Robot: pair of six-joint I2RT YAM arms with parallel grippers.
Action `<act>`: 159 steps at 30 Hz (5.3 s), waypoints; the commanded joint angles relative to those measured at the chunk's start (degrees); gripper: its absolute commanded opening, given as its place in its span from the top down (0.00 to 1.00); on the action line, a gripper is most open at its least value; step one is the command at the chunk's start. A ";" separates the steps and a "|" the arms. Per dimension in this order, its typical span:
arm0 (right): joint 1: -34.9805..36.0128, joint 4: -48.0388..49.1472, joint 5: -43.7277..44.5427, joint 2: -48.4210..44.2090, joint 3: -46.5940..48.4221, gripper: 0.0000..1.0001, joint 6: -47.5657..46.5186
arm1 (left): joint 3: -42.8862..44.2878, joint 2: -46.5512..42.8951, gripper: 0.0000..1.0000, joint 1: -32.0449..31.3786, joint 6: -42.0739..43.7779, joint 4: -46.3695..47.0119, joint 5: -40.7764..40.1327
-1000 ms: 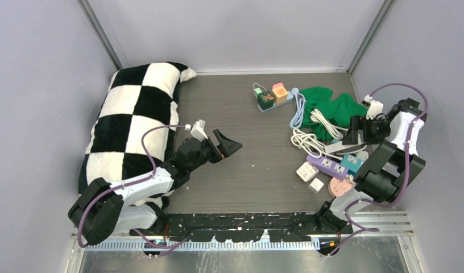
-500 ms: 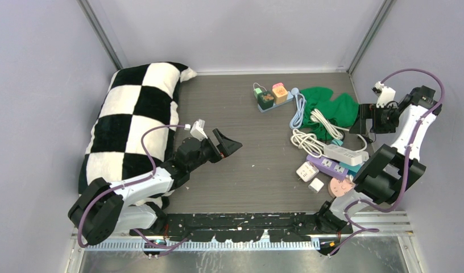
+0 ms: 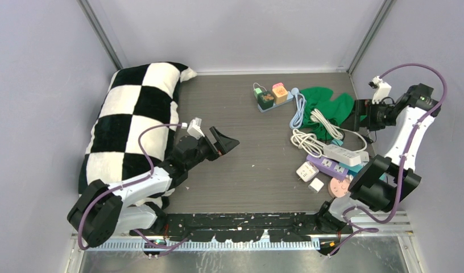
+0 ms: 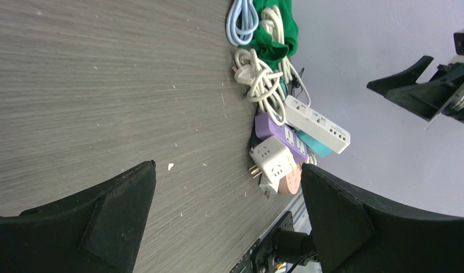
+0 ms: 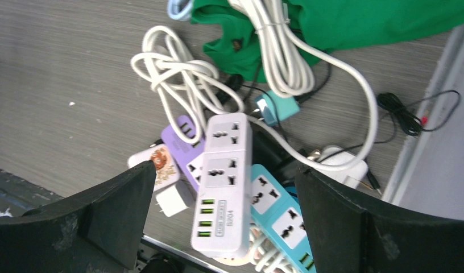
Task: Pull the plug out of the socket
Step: Move the socket to the center of the board.
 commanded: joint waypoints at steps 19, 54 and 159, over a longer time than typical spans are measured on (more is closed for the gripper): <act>15.73 18.82 -17.71 -16.57 -24.63 0.04 16.21 | 22.33 3.79 0.00 8.64 25.02 -24.80 17.17; 9.86 28.48 -24.67 -20.60 -36.17 0.03 17.19 | 64.87 63.70 0.00 14.00 -11.80 -0.35 14.83; 10.55 25.82 -24.10 -16.49 -37.05 0.04 13.03 | 20.96 52.42 1.00 13.69 -27.34 49.30 15.71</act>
